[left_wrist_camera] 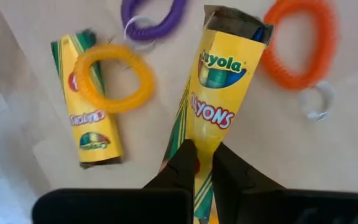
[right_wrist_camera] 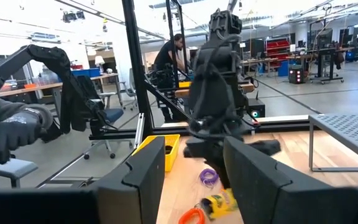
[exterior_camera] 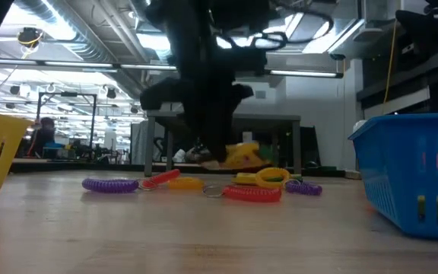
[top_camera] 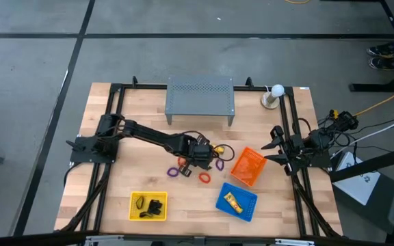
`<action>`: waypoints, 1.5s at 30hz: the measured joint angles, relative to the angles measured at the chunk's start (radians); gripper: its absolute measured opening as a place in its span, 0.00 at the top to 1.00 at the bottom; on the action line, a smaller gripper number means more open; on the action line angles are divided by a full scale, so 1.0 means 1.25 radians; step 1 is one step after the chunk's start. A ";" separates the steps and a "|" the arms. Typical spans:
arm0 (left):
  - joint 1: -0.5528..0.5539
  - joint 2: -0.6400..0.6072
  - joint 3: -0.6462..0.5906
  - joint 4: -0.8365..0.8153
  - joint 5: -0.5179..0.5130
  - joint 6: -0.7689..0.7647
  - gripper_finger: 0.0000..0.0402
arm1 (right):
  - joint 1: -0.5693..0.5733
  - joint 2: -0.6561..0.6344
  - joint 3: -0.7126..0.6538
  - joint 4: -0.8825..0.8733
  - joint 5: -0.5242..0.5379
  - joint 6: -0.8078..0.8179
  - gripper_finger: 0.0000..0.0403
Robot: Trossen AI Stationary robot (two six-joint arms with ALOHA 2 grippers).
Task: Pick & Place Office Desk Supplies
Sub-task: Put the crayon into the blue basket
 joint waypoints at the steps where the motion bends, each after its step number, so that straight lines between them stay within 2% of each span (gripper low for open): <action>1: -0.008 -0.006 0.000 0.009 0.000 -0.010 0.95 | 0.000 0.000 0.000 0.000 -0.001 0.000 0.59; 8: -0.086 -0.026 0.001 0.146 0.064 -0.087 0.95 | 0.000 0.000 0.000 0.000 -0.002 0.002 0.59; 18: -0.174 -0.026 0.001 0.382 0.062 -0.118 0.95 | 0.000 0.000 0.000 0.000 -0.009 -0.008 0.59; 25: -0.163 -0.026 0.001 0.450 0.047 -0.132 0.95 | 0.000 0.000 0.000 0.000 -0.009 -0.010 0.59; 31: -0.150 -0.025 0.002 0.568 0.055 -0.152 0.95 | 0.000 0.000 0.000 0.000 -0.008 -0.009 0.59; 37: -0.149 0.040 0.005 0.638 0.072 -0.231 0.95 | 0.000 0.000 0.000 0.000 -0.005 -0.009 0.59; 41: -0.153 0.099 0.014 0.651 -0.006 -0.259 0.95 | 0.000 0.000 0.001 0.000 -0.005 -0.008 0.59; 45: -0.151 0.120 0.040 0.658 0.009 -0.280 0.95 | 0.000 0.000 0.001 0.001 -0.005 -0.007 0.59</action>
